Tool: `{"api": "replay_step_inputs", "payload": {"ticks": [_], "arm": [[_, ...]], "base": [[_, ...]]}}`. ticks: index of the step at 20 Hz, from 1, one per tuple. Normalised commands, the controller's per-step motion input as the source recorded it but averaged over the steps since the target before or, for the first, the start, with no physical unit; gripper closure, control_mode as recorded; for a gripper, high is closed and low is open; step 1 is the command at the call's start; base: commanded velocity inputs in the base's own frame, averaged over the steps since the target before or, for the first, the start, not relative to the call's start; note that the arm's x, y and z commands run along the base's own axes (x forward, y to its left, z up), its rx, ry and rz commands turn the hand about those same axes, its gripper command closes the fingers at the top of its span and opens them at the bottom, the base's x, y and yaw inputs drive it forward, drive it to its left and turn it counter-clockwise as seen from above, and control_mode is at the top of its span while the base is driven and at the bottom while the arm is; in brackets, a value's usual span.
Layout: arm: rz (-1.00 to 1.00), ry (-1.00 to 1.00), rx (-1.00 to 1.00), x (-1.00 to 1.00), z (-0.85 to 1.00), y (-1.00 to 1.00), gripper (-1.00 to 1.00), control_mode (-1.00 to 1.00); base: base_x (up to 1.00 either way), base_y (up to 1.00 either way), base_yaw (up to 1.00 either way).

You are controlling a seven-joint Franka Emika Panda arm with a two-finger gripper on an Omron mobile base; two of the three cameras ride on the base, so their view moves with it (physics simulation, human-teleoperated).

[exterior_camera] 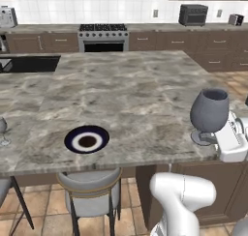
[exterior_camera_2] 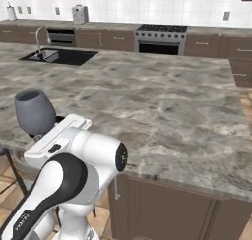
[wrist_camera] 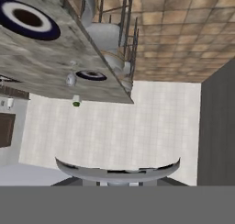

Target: Retrieve the wine glasses from the counter and place one next to each plate.

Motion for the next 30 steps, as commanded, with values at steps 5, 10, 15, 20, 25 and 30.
{"api": "replay_step_inputs", "payload": {"ticks": [5,10,15,20,25,30], "arm": [[0.00,0.00,0.00,0.00,0.00,0.00,1.00,1.00],[0.00,0.00,0.00,0.00,0.00,0.00,1.00,1.00],[0.00,0.00,0.00,0.00,0.00,0.00,1.00,1.00],[0.07,0.03,0.00,0.12,-0.02,-0.22,1.00,-1.00],[0.11,0.03,0.00,0.36,-0.15,-0.40,1.00,-1.00],[0.09,-0.01,-0.05,0.35,-0.23,-0.18,1.00,-1.00]], "base": [[0.26,0.08,0.25],[0.22,-0.07,0.44],[0.23,-0.20,0.34],[0.16,-0.28,0.13],[0.00,0.00,0.00],[0.00,0.00,0.00]]}}
